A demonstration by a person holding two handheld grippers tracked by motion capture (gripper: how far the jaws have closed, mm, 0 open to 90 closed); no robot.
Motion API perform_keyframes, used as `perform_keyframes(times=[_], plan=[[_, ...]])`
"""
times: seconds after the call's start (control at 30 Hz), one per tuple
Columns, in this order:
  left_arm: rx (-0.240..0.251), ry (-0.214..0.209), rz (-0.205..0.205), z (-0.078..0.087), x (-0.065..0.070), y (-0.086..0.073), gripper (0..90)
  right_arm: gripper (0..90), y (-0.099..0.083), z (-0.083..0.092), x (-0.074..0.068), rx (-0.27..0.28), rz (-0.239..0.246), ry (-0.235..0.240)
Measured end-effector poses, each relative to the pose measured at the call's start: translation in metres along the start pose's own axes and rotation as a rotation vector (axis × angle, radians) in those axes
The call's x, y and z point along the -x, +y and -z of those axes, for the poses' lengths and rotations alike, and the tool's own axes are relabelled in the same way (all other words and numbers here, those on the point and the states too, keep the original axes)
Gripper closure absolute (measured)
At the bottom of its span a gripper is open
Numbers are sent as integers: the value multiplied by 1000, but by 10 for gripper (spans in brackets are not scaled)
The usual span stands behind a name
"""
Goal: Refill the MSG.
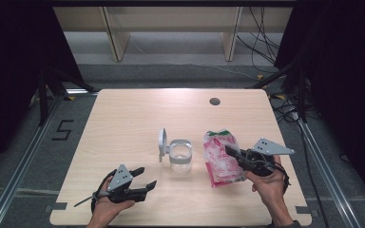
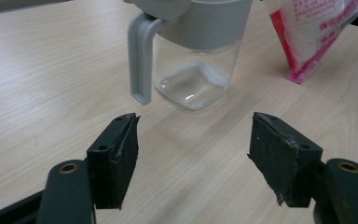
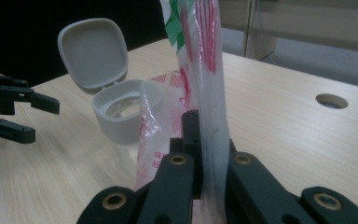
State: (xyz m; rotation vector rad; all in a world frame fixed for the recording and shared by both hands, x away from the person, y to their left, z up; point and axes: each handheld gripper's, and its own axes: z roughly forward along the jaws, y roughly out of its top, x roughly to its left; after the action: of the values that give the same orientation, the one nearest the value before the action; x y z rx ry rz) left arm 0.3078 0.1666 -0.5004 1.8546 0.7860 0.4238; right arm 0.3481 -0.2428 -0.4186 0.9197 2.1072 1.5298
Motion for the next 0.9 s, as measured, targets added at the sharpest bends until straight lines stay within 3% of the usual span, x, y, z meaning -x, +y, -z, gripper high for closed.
perform_keyframes(times=[0.07, 0.1, 0.33, 0.57, 0.73, 0.77, 0.8, 0.9], plan=[[5, -5, 0, -2, 3, 0, 320, 900, 3, 2, -5, -9, -11, -3], [-2, -10, -12, -2, 4, 0, 320, 900, 4, 1, -5, 7, 23, 1], [-1, -35, -30, -9, 17, 2, 326, 900, 13, 6, -9, 3, 34, -1], [3, -83, -32, -18, 29, 11, 326, 900, 24, 10, -10, 50, 43, 9], [-4, -108, -67, -33, 44, 21, 325, 900, 35, 11, -14, 59, 44, 8], [-4, -112, -77, -36, 46, 22, 325, 900, 38, 11, -14, 67, 62, 9], [-11, -126, -57, -42, 51, 23, 325, 900, 39, 11, -13, 73, 85, -6], [-15, -153, -63, -53, 59, 26, 325, 900, 46, 11, -19, 74, 54, 4]])
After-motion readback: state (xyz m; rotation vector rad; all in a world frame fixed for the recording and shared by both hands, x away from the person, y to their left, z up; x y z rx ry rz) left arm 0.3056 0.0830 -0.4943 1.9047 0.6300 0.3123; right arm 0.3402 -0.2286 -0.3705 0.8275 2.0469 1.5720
